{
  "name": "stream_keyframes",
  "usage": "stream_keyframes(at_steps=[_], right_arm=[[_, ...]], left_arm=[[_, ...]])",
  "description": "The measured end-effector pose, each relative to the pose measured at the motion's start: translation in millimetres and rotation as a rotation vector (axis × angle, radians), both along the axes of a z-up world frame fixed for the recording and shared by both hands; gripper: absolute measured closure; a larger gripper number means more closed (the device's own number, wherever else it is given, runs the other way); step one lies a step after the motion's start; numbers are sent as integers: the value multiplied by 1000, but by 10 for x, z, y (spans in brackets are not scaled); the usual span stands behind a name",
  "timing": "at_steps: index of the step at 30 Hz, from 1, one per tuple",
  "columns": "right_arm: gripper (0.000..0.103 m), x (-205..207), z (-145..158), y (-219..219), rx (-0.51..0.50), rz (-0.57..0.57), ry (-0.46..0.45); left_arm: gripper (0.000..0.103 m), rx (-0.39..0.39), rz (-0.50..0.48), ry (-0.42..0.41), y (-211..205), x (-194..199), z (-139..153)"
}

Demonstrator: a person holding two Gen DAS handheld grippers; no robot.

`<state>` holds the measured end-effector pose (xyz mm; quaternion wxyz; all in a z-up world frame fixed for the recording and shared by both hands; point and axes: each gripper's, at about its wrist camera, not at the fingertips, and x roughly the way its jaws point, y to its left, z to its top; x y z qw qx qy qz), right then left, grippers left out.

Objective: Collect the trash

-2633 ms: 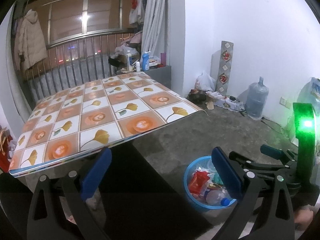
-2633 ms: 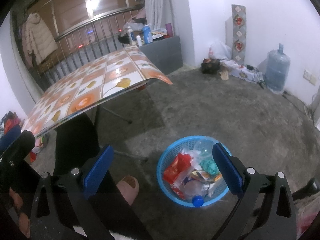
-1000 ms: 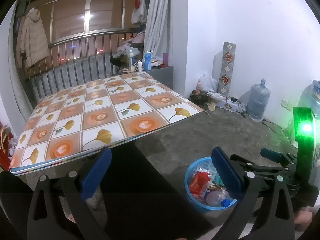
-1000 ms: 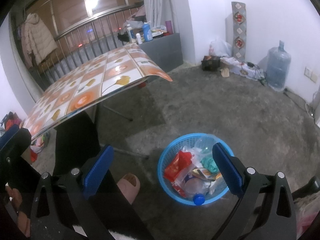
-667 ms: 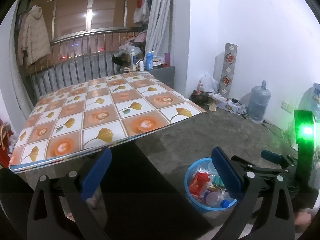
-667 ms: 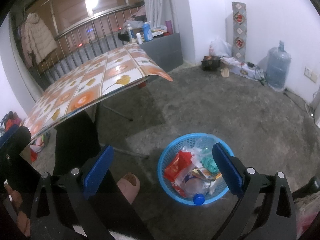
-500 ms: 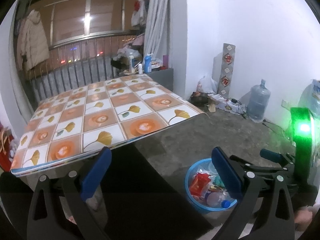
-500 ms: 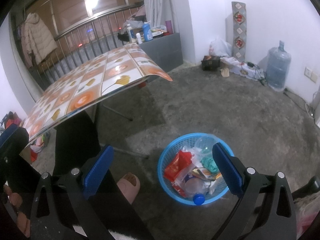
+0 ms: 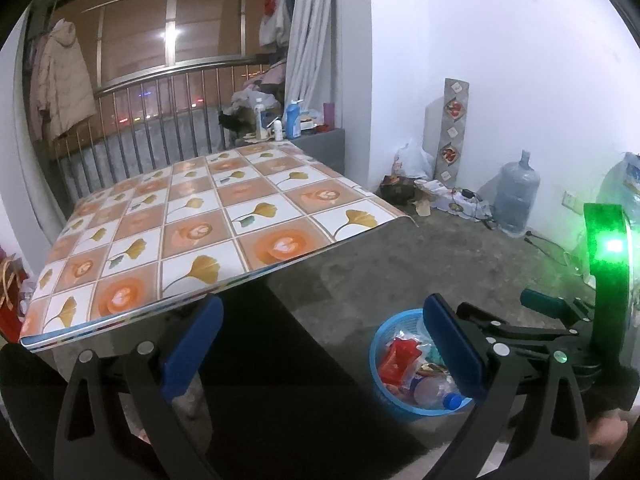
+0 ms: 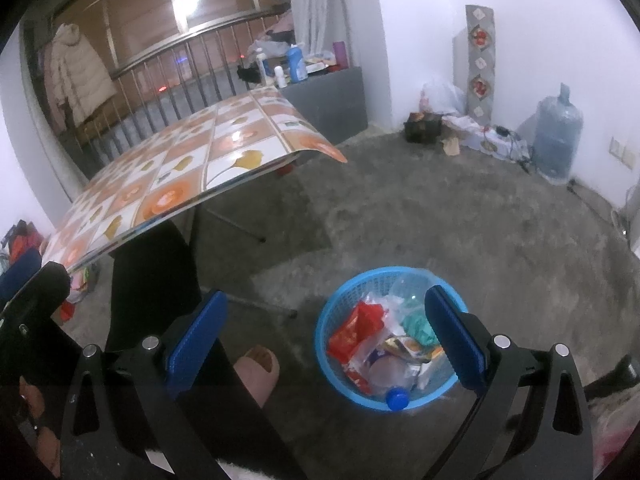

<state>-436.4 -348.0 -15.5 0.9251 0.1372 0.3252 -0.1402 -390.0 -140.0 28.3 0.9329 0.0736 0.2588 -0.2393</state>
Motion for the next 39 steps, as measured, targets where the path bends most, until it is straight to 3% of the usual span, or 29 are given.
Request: stream_keyframes(at_steps=[9,39], right_arm=[[8,-4,8,0,4,-2,1],[8,33,7,-40,19,-4,17]], left_arm=[[5,21,12,-44,-25,-72,25],[5,-6,3,-38,-11,-39,55]])
